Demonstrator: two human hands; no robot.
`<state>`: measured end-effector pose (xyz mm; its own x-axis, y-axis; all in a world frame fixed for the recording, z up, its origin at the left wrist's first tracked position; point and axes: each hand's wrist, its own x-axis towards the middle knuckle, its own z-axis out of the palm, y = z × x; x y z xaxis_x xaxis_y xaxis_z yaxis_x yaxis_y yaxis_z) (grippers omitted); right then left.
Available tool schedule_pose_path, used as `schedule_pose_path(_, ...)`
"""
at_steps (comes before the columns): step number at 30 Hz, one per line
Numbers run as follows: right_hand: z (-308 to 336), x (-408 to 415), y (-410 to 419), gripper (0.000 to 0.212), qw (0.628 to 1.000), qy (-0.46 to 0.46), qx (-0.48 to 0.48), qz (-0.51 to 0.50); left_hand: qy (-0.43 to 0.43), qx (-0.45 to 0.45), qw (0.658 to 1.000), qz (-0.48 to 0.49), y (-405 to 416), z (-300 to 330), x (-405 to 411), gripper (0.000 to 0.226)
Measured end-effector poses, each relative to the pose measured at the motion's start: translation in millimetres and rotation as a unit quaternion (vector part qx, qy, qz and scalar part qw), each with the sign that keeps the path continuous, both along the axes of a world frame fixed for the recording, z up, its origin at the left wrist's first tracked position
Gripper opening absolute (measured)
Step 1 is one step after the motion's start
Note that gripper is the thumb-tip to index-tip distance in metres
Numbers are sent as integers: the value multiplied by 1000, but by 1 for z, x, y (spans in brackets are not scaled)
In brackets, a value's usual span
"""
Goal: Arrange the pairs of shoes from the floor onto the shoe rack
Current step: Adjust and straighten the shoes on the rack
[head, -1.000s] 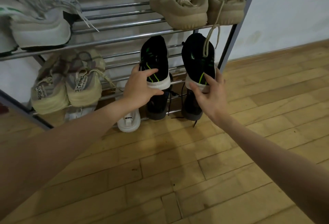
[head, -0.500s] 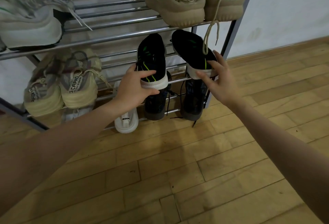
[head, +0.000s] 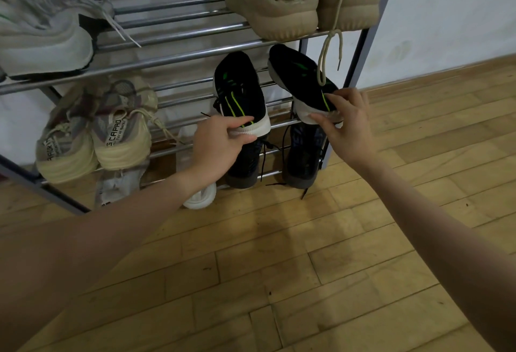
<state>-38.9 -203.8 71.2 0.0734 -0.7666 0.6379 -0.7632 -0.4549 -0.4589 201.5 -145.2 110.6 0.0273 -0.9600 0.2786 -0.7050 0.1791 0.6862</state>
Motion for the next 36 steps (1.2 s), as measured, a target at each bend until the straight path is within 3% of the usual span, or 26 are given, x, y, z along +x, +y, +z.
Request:
schedule_pose_path(6, -1, -8, 3, 38, 998, -34, 20, 46, 7, -41, 999, 28, -5, -3, -32, 37)
schedule_pose_path(26, 1, 7, 6, 31, 998, -64, 15, -3, -33, -68, 997, -25, -19, -7, -39, 35)
schedule_pose_path(29, -1, 8, 10, 38, 998, -52, 20, -19, -65, -55, 995, -52, -15, -12, -36, 42)
schedule_pose_path(32, -19, 13, 25, 40, 993, -77, -34, -87, -106, -65, 991, -53, 0, -23, -28, 55)
schedule_pose_path(36, -66, 15, 48, 26, 994, -49, 49, -86, -186, -138, 972, -45, 32, -56, -7, 35)
